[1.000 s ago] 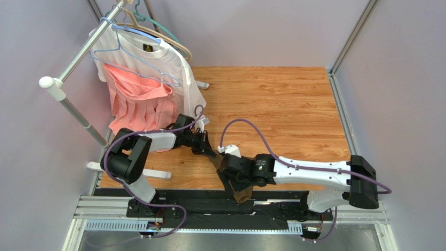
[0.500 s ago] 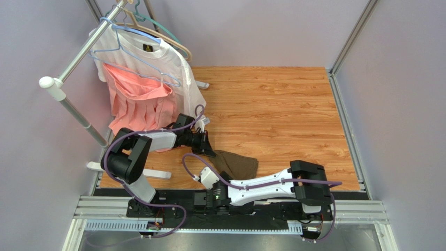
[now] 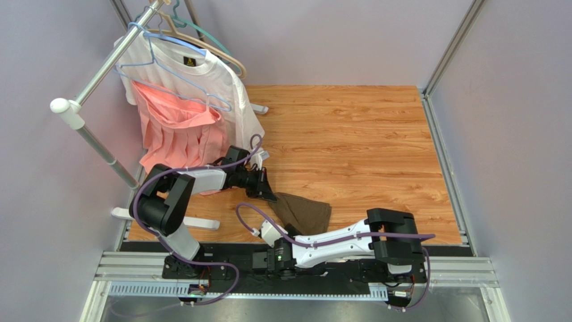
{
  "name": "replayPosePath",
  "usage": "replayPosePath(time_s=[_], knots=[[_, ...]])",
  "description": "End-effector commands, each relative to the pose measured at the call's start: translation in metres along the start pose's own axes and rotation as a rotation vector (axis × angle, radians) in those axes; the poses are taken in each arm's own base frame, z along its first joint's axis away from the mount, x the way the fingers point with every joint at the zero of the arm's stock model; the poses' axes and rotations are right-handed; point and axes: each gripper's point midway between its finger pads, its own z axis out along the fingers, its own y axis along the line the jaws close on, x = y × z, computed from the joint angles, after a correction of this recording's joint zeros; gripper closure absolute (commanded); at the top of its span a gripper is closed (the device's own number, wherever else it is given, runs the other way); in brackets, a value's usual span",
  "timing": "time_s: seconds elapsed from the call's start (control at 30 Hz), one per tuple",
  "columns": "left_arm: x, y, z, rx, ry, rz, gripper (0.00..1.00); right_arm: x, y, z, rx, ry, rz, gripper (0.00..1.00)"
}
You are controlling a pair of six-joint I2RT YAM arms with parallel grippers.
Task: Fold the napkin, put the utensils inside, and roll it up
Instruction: Roll the napkin with the utensil
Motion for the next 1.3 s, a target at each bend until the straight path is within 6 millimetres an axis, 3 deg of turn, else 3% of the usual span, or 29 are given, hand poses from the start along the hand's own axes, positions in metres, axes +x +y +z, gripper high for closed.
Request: replayPosePath(time_s=[0.0,0.2,0.5,0.53,0.67,0.83,1.03,1.07,1.1,1.2,1.27], knots=[[-0.004,0.003,-0.002,-0.031,-0.009,0.029,1.00,0.006,0.006,0.009,0.004,-0.001,0.039,0.39],[-0.003,0.003,-0.002,-0.031,-0.007,0.028,1.00,0.016,0.006,0.021,0.014,0.016,0.025,0.42],[-0.003,0.004,-0.002,-0.033,-0.008,0.028,1.00,0.032,0.002,0.036,0.008,0.061,0.032,0.67],[-0.003,0.003,-0.002,-0.032,-0.010,0.029,1.00,0.035,0.000,0.037,0.007,0.068,0.034,0.79],[-0.005,0.001,-0.006,-0.040,-0.025,0.029,1.00,0.032,0.006,0.037,-0.111,0.048,0.093,1.00],[-0.008,-0.003,-0.014,-0.063,-0.064,0.029,1.00,0.018,0.023,0.026,-0.364,-0.002,0.150,1.00],[-0.019,-0.001,-0.022,-0.091,-0.127,0.026,1.00,0.009,0.015,0.023,-0.551,-0.033,0.221,1.00],[-0.022,-0.003,-0.024,-0.090,-0.141,0.033,0.95,0.005,0.013,0.019,-0.585,-0.049,0.234,1.00],[-0.025,-0.005,-0.025,-0.091,-0.148,0.038,0.79,0.010,0.016,0.018,-0.628,-0.036,0.233,1.00],[-0.031,-0.009,-0.029,-0.095,-0.170,0.057,0.56,0.000,0.014,0.008,-0.727,-0.067,0.246,1.00],[-0.037,-0.012,-0.033,-0.098,-0.187,0.074,0.49,-0.002,0.008,0.011,-0.754,-0.075,0.256,1.00]])
